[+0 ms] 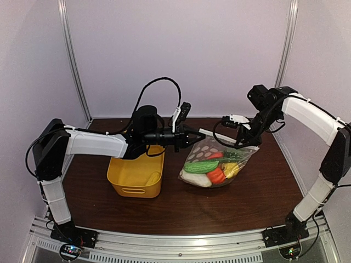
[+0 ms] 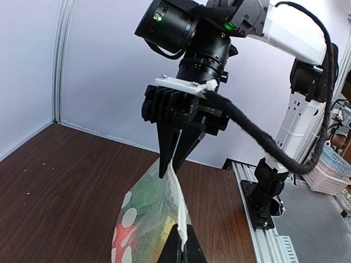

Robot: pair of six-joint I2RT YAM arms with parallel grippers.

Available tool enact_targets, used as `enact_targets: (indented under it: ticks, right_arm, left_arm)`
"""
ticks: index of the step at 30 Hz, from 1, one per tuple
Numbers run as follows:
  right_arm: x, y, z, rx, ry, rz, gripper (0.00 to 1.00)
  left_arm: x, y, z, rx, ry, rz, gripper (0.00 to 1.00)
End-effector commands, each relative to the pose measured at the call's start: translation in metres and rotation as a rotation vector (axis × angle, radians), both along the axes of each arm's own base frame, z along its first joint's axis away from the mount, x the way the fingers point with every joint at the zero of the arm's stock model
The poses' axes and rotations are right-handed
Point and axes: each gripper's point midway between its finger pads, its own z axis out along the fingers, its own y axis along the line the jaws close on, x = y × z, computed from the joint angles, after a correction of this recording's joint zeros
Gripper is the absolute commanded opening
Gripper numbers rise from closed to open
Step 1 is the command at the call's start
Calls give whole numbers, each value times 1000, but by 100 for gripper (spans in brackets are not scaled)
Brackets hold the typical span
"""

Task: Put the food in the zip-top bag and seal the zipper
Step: Pass from the left arm to the right, then set the zipper food storage bag at the center of the board.

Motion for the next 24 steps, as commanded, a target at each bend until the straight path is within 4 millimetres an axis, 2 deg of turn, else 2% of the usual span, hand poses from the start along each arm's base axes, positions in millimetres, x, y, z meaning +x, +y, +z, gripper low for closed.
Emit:
enact_targets:
  ticks: [1,5,6,9,12,14,18,21,24]
  right_arm:
    - [3,8,25,49,-37,-4,0]
    - [31,0,43,30,-147,-100,0]
    - [43,-2,50,32,-185,-141,0]
    - [77,-10,75,54,-303,-282,0]
    - [95,-12,89,71,-367,-342,0]
    - [98,-11,92,84,-366,-356,0]
    - [86,-5,77,86,-298,-317,0]
    - [57,1,47,32,-228,-221,2]
    - [22,8,5,-17,-117,-142,5]
  left_arm:
    - [12,-5,6,10,-35,54,12]
    - [41,8,8,64,-57,252,50]
    - [47,12,10,74,-64,295,54]
    - [60,25,11,112,-69,385,60]
    - [65,36,12,131,-51,410,64]
    - [64,40,14,134,-50,416,64]
    - [60,47,19,135,-61,423,64]
    - [56,48,19,141,-71,407,65]
    - [57,50,18,158,-68,421,67]
